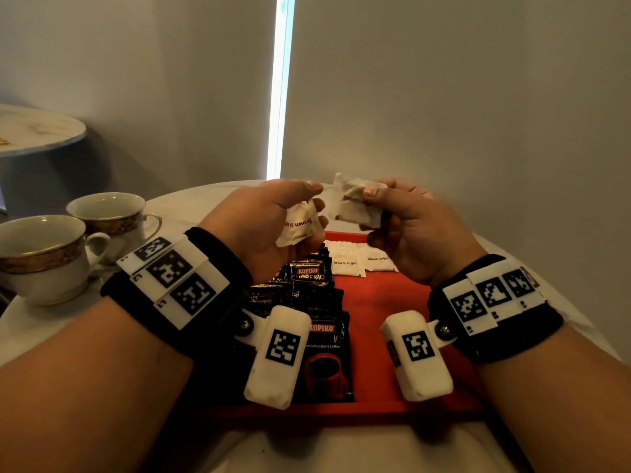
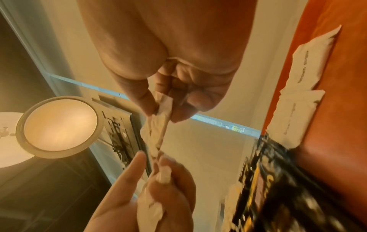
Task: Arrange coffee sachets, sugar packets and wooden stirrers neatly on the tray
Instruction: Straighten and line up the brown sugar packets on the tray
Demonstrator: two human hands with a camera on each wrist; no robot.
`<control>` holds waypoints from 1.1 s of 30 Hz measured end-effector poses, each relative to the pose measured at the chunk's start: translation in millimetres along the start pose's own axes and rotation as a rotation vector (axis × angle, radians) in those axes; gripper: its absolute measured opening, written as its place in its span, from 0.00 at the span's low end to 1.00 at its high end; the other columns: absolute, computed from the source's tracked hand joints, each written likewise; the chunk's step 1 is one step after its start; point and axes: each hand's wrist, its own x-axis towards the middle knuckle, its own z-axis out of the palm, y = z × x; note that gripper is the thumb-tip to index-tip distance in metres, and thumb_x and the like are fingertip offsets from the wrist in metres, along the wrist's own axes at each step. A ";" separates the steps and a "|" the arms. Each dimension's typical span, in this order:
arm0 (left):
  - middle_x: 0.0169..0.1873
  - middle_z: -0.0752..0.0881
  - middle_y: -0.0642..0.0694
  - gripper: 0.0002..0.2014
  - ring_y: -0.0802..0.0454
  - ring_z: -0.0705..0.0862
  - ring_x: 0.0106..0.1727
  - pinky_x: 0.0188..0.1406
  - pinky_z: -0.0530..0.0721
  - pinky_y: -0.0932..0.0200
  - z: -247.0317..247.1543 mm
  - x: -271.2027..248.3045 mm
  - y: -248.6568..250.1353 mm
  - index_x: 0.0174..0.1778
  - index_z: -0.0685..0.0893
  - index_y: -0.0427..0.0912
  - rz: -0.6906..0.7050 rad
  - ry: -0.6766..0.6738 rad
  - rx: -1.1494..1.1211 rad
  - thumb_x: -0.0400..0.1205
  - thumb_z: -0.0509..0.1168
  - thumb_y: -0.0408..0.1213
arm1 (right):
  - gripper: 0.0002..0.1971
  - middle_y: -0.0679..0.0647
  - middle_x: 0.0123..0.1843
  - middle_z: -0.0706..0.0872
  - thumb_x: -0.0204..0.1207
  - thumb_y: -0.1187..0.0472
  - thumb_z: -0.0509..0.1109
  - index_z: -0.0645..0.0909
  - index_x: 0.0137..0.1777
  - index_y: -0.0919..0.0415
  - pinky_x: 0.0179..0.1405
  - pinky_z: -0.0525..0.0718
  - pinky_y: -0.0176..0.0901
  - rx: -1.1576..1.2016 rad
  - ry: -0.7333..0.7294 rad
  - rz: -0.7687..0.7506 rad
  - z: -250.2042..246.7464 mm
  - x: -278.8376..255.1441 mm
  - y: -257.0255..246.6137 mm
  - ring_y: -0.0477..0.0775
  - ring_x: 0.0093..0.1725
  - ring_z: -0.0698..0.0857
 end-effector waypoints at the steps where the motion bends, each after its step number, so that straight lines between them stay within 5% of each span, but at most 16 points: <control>1: 0.43 0.84 0.41 0.08 0.50 0.86 0.29 0.26 0.84 0.60 -0.5 0.7 0.3 0.56 0.83 0.37 0.000 0.018 -0.006 0.83 0.69 0.35 | 0.02 0.57 0.43 0.89 0.82 0.65 0.67 0.81 0.50 0.61 0.28 0.71 0.41 0.021 0.036 -0.013 -6.9 3.8 -0.3 0.50 0.35 0.84; 9: 0.41 0.85 0.44 0.07 0.50 0.86 0.33 0.25 0.84 0.60 -0.6 -1.2 2.3 0.56 0.85 0.40 0.012 0.029 -0.001 0.84 0.67 0.36 | 0.08 0.55 0.37 0.89 0.83 0.68 0.62 0.81 0.58 0.60 0.18 0.68 0.36 0.063 0.383 0.227 -72.2 36.2 32.6 0.47 0.25 0.84; 15: 0.44 0.84 0.44 0.06 0.48 0.84 0.40 0.24 0.84 0.61 0.6 -2.6 3.8 0.54 0.85 0.41 0.008 0.042 0.003 0.86 0.65 0.35 | 0.12 0.61 0.43 0.87 0.83 0.69 0.60 0.81 0.63 0.64 0.17 0.66 0.36 -0.046 0.301 0.429 -79.0 30.9 46.7 0.49 0.25 0.80; 20: 0.44 0.83 0.43 0.07 0.48 0.83 0.41 0.24 0.84 0.62 1.5 -3.3 4.5 0.53 0.85 0.42 0.004 0.036 -0.018 0.87 0.61 0.34 | 0.12 0.66 0.56 0.90 0.83 0.70 0.65 0.84 0.63 0.67 0.19 0.69 0.36 -0.204 0.297 0.445 -74.4 28.4 49.0 0.50 0.29 0.86; 28: 0.46 0.84 0.43 0.08 0.48 0.84 0.43 0.24 0.84 0.62 -0.1 -2.4 4.8 0.56 0.85 0.42 -0.006 0.050 -0.013 0.87 0.60 0.33 | 0.10 0.64 0.50 0.90 0.82 0.73 0.66 0.85 0.58 0.66 0.18 0.74 0.36 -0.345 0.241 0.446 -73.8 28.9 48.8 0.45 0.23 0.86; 33: 0.45 0.83 0.43 0.09 0.49 0.84 0.40 0.25 0.84 0.63 1.4 -3.0 3.7 0.55 0.84 0.42 0.001 0.044 -0.014 0.86 0.59 0.32 | 0.09 0.63 0.52 0.91 0.82 0.72 0.67 0.86 0.58 0.66 0.22 0.77 0.37 -0.394 0.244 0.440 -74.1 29.1 47.6 0.47 0.28 0.88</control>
